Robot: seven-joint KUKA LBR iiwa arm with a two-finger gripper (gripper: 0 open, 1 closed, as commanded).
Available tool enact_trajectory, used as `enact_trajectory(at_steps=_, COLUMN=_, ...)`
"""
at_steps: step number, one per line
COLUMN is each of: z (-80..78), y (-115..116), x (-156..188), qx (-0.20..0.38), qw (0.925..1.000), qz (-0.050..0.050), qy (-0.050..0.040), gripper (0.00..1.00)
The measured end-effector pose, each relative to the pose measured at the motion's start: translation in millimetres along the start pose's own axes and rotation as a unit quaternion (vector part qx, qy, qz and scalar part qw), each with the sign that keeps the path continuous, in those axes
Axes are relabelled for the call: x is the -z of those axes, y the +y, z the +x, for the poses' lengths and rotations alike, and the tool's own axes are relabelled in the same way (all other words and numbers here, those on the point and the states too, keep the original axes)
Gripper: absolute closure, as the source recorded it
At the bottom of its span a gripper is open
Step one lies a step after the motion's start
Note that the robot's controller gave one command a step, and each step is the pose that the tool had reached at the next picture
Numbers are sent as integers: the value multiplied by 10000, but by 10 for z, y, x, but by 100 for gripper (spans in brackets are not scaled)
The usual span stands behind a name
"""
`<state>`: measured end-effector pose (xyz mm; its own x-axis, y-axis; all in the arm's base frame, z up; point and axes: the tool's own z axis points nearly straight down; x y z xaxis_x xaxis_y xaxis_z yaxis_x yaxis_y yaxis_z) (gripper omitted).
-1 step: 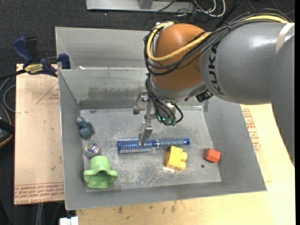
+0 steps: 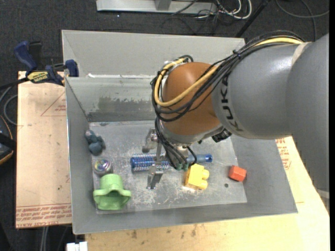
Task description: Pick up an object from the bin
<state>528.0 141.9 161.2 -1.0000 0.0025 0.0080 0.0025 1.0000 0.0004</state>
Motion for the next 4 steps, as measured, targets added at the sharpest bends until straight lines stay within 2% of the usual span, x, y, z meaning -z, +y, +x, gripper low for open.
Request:
enact_trajectory(at_steps=1, z=-264, y=-362, x=-833, qx=-344, qw=9994, qz=-22, qy=-63, gripper=0)
enact_trajectory(at_steps=2, z=-281, y=-352, x=-795, qx=-333, qw=9994, qz=-25, qy=-95, gripper=100)
enact_trajectory(at_steps=3, z=-356, y=-386, x=306, qx=-448, qw=9990, qz=-13, qy=-84, gripper=100)
enact_trajectory(at_steps=4, z=-413, y=-380, x=796, qx=114, qw=9999, qz=-5, qy=-70, gripper=100)
